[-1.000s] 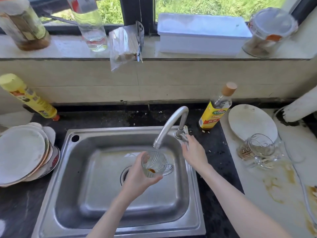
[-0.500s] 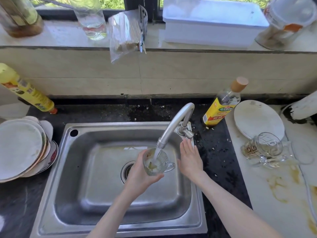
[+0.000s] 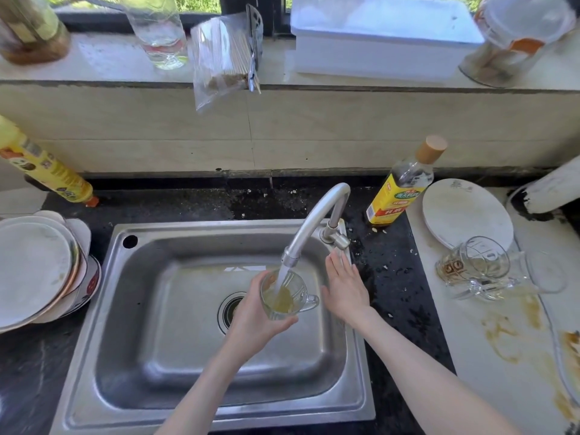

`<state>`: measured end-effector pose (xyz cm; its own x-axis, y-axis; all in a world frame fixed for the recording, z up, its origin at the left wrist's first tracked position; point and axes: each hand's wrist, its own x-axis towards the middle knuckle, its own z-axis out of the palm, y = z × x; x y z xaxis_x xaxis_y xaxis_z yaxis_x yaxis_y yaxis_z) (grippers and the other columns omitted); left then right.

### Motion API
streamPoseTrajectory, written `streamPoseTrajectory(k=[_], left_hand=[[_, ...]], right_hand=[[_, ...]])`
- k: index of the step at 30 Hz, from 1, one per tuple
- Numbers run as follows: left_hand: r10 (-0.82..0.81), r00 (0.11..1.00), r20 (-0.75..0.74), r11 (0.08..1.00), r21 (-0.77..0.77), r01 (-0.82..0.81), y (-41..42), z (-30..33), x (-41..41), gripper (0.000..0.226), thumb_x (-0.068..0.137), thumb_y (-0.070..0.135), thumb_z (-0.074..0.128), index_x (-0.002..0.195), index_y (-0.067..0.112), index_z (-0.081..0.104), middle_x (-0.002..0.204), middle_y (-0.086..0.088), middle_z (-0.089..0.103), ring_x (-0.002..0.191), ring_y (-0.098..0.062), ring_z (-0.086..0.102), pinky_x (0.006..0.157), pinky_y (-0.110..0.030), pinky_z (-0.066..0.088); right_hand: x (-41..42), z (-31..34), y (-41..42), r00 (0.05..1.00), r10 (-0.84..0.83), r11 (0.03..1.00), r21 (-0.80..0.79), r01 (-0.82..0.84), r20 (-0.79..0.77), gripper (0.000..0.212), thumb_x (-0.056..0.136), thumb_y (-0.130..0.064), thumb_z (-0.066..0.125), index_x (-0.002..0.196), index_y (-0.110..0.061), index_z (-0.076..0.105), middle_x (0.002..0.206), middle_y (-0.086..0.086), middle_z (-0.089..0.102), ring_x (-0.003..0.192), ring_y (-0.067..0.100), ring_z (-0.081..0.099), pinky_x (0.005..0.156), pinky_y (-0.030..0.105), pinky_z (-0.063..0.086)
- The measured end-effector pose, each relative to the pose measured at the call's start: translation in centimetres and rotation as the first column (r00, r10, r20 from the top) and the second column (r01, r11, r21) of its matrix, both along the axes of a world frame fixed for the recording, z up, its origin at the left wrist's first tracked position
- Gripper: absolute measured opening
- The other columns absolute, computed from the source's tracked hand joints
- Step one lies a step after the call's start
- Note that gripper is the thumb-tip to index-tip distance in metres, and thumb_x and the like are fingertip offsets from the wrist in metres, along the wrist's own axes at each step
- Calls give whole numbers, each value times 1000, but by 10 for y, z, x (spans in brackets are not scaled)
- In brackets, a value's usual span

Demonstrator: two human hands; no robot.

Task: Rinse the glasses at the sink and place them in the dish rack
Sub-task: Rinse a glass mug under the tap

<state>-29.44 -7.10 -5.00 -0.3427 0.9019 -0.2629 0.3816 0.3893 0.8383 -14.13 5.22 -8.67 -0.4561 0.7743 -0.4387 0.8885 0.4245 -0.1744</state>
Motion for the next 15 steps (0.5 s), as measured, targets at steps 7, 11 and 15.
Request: streamPoseTrajectory(k=[7, 11, 15], left_hand=[[-6, 1000, 28, 1000, 5, 6, -2, -1, -2, 83, 57, 22, 87, 117, 38, 32, 113, 31, 46, 103, 7, 48, 79, 4, 29], [6, 999, 52, 1000, -5, -5, -3, -1, -3, 81, 58, 18, 86, 115, 39, 32, 111, 32, 44, 99, 25, 41, 78, 5, 29], [61, 986, 157, 997, -59, -53, 0, -2, -3, 81, 59, 19, 87, 121, 33, 36, 111, 28, 49, 101, 20, 46, 78, 1, 34]], right_hand=[[4, 8, -14, 828, -305, 952, -184, 246, -471, 42, 100, -23, 38, 140, -10, 40, 150, 3, 34, 144, 16, 17, 112, 21, 10], [4, 26, -35, 656, -555, 777, -601, 189, -511, 22, 99, -26, 45, 101, -17, 65, 103, -7, 66, 103, 7, 58, 97, 20, 41], [3, 31, -42, 551, -667, 656, -746, 116, -501, 24, 95, -26, 51, 73, -23, 57, 77, -18, 66, 85, 7, 58, 89, 20, 42]])
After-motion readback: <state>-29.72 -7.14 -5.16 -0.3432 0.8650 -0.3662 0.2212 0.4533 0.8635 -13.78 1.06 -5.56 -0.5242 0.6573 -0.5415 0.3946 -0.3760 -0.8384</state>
